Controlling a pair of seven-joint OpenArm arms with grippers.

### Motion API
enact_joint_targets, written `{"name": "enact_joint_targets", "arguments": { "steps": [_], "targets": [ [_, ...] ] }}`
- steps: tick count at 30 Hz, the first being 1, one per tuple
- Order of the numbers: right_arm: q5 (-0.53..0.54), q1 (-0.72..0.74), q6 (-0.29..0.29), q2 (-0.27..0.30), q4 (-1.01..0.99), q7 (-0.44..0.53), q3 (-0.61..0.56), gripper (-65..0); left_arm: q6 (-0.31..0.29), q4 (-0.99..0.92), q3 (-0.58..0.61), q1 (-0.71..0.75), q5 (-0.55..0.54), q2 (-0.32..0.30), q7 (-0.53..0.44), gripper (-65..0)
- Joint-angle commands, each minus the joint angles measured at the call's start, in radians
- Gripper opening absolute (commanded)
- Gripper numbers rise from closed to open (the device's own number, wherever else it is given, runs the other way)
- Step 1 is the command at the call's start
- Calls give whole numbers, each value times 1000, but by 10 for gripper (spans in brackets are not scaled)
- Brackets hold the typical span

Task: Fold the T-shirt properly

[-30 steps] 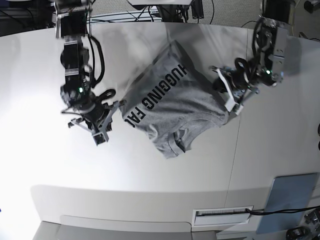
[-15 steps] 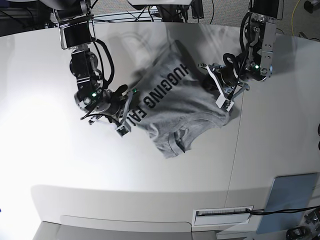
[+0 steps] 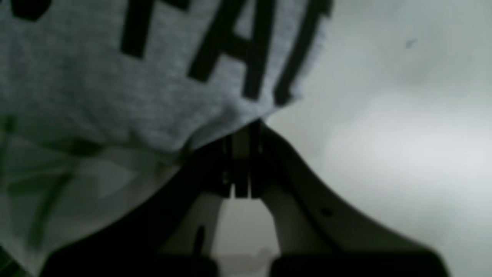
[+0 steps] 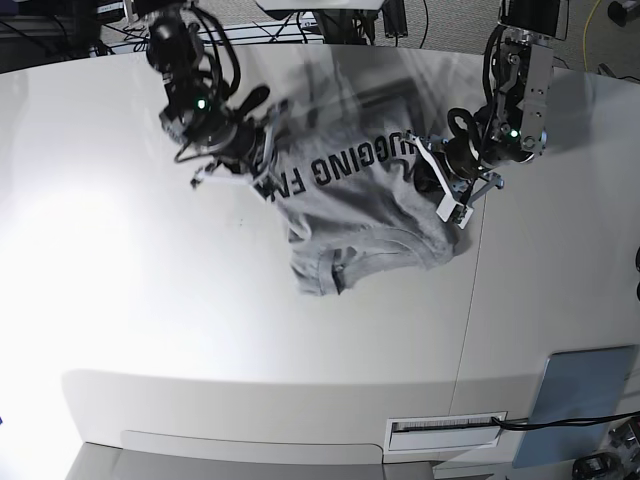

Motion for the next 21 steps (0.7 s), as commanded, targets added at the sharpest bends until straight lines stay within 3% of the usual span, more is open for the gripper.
{"name": "enact_joint_targets", "arguments": {
  "steps": [1, 5, 9, 11, 14, 21],
  "targets": [
    [2, -12, 3, 0, 17, 11, 2, -650, -8, 14, -4, -11, -15, -6, -10, -577],
    [2, -76, 4, 0, 18, 63, 2, -650, -10, 14, -4, -11, -16, -6, -5, -577],
    [-5, -129, 4, 0, 24, 106, 2, -650, -96, 14, -4, -11, -57, -6, -1, -577],
    [-43, -152, 4, 0, 40, 122, 2, -650, -108, 14, -4, -11, -71, -6, -2, -577],
    [-106, -182, 0, 1, 81, 142, 2, -650, -95, 14, -5, -12, -59, -7, -4, -577],
    [-263, -196, -154, 2, 151, 142, 3, -650, 12, 17, -6, -17, 13, -46, -27, -577]
  ]
}}
